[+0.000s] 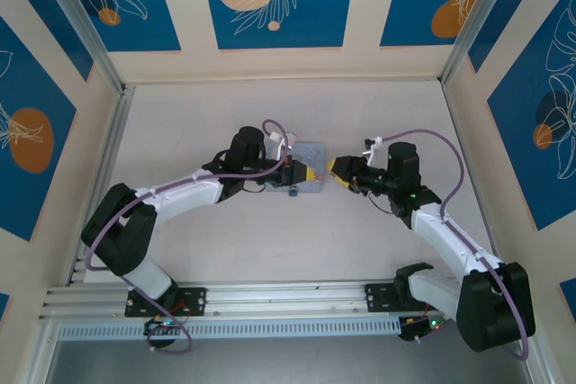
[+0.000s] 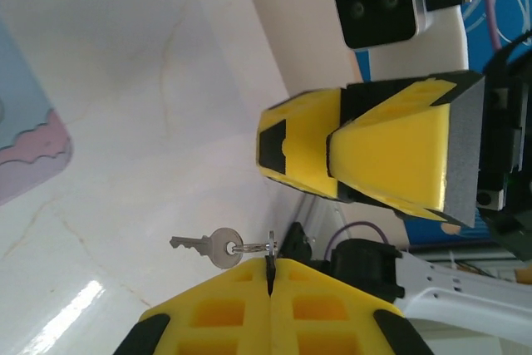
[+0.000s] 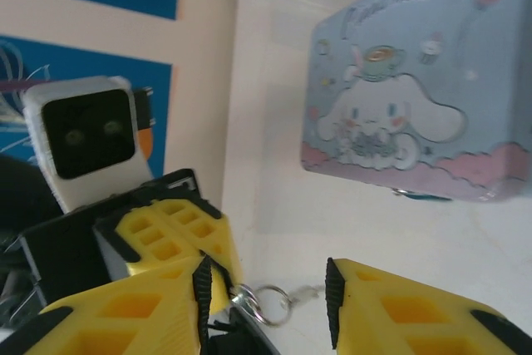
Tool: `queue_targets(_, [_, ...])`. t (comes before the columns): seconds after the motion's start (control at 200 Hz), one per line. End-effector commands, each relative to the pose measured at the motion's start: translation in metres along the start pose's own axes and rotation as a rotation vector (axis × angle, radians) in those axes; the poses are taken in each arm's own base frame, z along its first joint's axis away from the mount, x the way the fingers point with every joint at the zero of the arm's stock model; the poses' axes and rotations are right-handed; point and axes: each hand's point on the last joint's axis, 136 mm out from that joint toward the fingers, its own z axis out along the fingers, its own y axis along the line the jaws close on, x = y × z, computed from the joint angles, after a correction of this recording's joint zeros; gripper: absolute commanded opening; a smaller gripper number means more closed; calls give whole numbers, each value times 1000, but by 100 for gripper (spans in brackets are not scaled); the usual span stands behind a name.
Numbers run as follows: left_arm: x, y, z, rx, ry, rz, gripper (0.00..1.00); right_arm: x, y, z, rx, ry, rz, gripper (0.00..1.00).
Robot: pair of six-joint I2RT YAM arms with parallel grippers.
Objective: Unlock the padlock with the key
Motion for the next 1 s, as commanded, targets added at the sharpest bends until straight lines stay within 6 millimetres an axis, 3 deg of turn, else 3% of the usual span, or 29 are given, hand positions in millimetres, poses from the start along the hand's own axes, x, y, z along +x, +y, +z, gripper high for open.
queue_targets(0.0, [-3,-10,1,78,34,10,0,3,22,1,-117,56,-113,42])
queue_targets(0.235, [-9,-14,6,124,24,-19,0,7,19,6,-136,86,-109,37])
queue_targets(0.635, [-14,-18,8,149,20,-29,0,21,6,7,-133,121,-85,40])
queue_targets(0.995, [-14,-15,10,147,22,-34,0,30,3,7,-142,149,-81,31])
